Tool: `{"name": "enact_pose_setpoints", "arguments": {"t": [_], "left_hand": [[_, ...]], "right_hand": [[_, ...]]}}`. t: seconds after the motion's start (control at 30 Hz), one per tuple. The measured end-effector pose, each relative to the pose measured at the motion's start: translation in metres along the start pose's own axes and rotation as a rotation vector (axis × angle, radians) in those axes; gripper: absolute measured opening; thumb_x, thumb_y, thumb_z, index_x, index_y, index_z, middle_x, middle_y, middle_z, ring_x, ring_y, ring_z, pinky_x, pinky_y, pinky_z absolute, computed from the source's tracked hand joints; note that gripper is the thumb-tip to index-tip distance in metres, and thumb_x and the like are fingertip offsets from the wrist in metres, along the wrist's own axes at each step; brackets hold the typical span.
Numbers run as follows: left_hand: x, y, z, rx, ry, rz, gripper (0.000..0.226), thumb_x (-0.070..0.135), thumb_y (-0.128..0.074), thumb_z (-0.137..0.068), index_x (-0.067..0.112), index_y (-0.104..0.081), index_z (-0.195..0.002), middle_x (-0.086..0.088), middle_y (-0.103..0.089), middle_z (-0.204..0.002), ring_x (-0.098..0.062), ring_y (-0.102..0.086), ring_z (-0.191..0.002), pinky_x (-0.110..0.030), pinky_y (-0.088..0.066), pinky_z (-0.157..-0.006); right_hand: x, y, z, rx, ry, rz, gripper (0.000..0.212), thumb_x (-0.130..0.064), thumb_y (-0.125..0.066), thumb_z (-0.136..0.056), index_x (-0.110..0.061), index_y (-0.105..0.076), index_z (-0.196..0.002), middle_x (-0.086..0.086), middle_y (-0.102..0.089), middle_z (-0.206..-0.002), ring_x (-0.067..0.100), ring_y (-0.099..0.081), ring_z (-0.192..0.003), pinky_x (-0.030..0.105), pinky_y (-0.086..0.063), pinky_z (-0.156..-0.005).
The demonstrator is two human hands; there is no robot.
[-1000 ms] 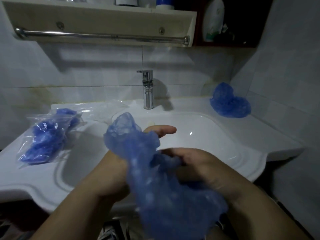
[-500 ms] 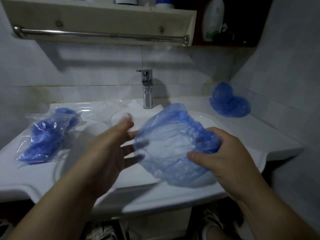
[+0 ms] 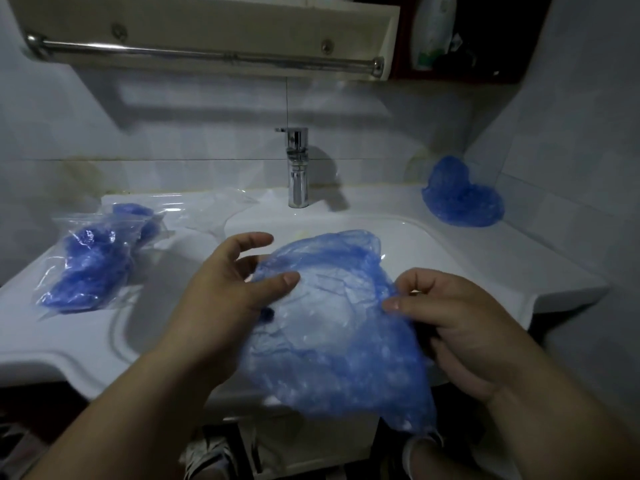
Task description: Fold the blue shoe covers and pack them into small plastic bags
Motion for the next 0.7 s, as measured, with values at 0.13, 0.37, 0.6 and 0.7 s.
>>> {"name": "enact_pose_setpoints", "arguments": {"t": [0.13, 0.37, 0.6, 0.7], "left_hand": [[0.011, 0.017, 0.012, -0.035, -0.257, -0.303, 0.072, 0.058, -0.076, -0.060, 0.040, -0.052, -0.125, 0.011, -0.055, -0.131, -0.006, -0.052, -0.123, -0.034, -0.044, -0.102], [-0.005, -0.001, 0.046, -0.460, -0.806, -1.016, 0.062, 0.052, -0.083, -0.061, 0.033, -0.062, -0.117, 0.013, -0.051, -0.129, -0.004, -0.050, -0.119, -0.019, -0.041, -0.097], [-0.022, -0.002, 0.043, -0.541, -0.849, -1.051, 0.046, 0.026, -0.086, -0.057, 0.033, -0.061, -0.095, 0.020, -0.060, -0.104, -0.006, -0.062, -0.082, -0.027, -0.053, -0.065], [-0.019, -0.006, 0.048, -0.544, -0.850, -1.076, 0.036, 0.027, -0.085, -0.058, 0.031, -0.065, -0.087, 0.020, -0.060, -0.101, -0.008, -0.061, -0.078, -0.027, -0.051, -0.060]], "right_hand": [[0.008, 0.013, -0.001, 0.116, -0.006, -0.021, 0.020, -0.001, -0.066, -0.080, -0.013, -0.053, -0.070, 0.012, -0.053, -0.059, 0.017, -0.045, -0.048, 0.023, -0.033, -0.043], [0.013, 0.016, 0.009, 0.004, -0.036, 0.021, 0.015, -0.001, -0.070, -0.074, -0.006, -0.058, -0.078, 0.015, -0.050, -0.058, 0.015, -0.041, -0.043, 0.021, -0.031, -0.040], [-0.003, 0.027, 0.024, 0.125, 0.463, 0.879, 0.024, -0.009, -0.072, -0.081, -0.033, -0.073, -0.084, -0.010, -0.065, -0.089, 0.010, -0.063, -0.075, 0.014, -0.046, -0.064], [-0.002, 0.029, 0.033, -0.180, 0.550, 0.906, 0.051, 0.005, -0.075, -0.070, -0.034, -0.072, -0.103, -0.010, -0.063, -0.109, 0.012, -0.062, -0.102, 0.015, -0.045, -0.080]]}}
Point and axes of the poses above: each hand's wrist, its own z-axis away from the middle knuckle, its own y-axis out of the back of the hand, x = y × z, the point moved 2 cm from there along -z, towards the middle knuckle
